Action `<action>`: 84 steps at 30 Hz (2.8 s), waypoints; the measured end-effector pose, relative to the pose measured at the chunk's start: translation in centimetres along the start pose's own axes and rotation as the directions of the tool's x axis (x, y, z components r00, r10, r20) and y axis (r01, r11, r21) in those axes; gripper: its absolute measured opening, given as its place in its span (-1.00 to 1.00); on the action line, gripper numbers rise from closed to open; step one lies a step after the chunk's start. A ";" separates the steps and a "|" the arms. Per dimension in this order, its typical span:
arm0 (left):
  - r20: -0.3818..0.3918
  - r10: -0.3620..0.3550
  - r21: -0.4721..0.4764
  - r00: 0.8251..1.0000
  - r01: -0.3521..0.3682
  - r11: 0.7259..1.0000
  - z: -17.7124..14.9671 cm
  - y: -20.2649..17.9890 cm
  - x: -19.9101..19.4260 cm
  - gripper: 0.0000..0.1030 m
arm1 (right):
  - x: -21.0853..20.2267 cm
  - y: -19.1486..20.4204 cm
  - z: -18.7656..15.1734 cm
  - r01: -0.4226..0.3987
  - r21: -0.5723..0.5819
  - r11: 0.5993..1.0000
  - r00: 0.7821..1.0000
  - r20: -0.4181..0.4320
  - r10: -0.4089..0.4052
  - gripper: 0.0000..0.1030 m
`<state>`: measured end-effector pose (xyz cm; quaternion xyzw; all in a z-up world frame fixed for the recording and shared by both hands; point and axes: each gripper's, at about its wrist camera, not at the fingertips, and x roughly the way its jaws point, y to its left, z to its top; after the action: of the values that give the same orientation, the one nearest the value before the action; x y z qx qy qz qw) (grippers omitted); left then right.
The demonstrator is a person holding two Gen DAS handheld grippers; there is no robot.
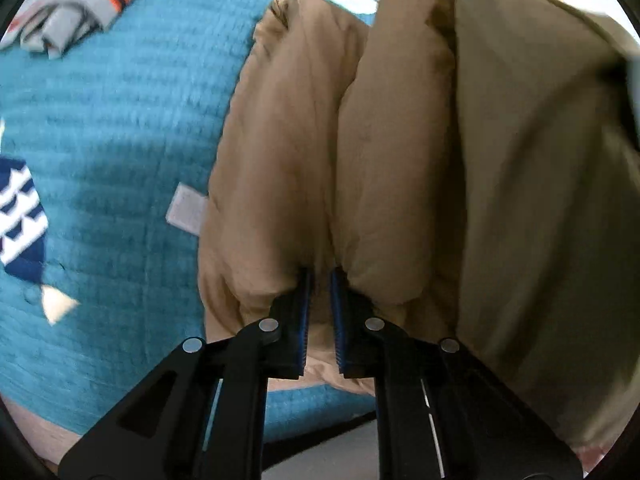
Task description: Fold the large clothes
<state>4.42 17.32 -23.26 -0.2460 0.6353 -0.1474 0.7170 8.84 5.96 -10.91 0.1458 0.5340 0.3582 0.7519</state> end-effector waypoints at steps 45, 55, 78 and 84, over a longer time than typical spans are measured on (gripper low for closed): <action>0.298 -0.086 0.236 0.951 0.014 0.972 5.7 -9.3 -10.0 -0.92 | -8.7 -5.0 -2.5 0.209 -0.007 0.978 0.927 0.319 -0.196 0.03; 0.353 0.012 0.247 0.935 -0.106 0.963 9.9 -10.5 -1.7 -0.95 | -6.3 -10.7 -0.6 0.393 0.199 0.898 0.814 0.378 -0.440 -0.73; 0.497 0.109 0.158 0.861 -0.213 0.964 10.7 -3.5 -1.1 -0.95 | 2.2 -8.9 2.8 0.507 0.036 0.861 0.811 0.319 -0.491 -0.73; 0.519 0.113 0.224 0.847 -0.263 0.938 13.4 -6.1 -0.2 -0.94 | 2.8 -10.3 5.3 0.454 0.038 0.890 0.845 0.299 -0.443 -0.71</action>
<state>18.14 14.56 -18.89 -0.1050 0.4215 -0.0975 0.8955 18.05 1.56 -17.03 0.0569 0.4268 0.1553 0.8891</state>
